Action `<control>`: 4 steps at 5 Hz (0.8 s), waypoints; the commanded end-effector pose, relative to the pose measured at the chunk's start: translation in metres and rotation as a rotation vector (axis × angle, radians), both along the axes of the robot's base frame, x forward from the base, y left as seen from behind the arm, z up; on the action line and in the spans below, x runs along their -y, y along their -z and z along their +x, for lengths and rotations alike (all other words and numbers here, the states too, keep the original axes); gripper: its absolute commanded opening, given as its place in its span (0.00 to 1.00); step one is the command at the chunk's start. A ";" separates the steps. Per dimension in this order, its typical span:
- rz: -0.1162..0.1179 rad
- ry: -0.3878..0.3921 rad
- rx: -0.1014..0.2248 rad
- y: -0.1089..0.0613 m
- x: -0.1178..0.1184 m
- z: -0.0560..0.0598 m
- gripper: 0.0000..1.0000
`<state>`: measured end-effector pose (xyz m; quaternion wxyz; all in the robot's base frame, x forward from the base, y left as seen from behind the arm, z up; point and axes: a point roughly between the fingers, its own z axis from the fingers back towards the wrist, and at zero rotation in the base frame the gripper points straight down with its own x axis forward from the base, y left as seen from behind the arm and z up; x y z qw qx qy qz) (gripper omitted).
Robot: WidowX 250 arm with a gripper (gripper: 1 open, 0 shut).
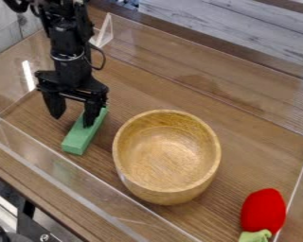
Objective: Put the green block in the brown bowl
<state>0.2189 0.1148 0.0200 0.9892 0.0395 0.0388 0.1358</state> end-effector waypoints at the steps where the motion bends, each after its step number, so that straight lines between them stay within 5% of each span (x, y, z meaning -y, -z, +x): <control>1: -0.051 0.002 -0.116 0.020 0.023 -0.035 1.00; 3: -0.071 -0.024 -0.146 0.020 0.037 -0.038 1.00; 4: -0.069 -0.047 -0.145 0.009 0.046 -0.033 0.00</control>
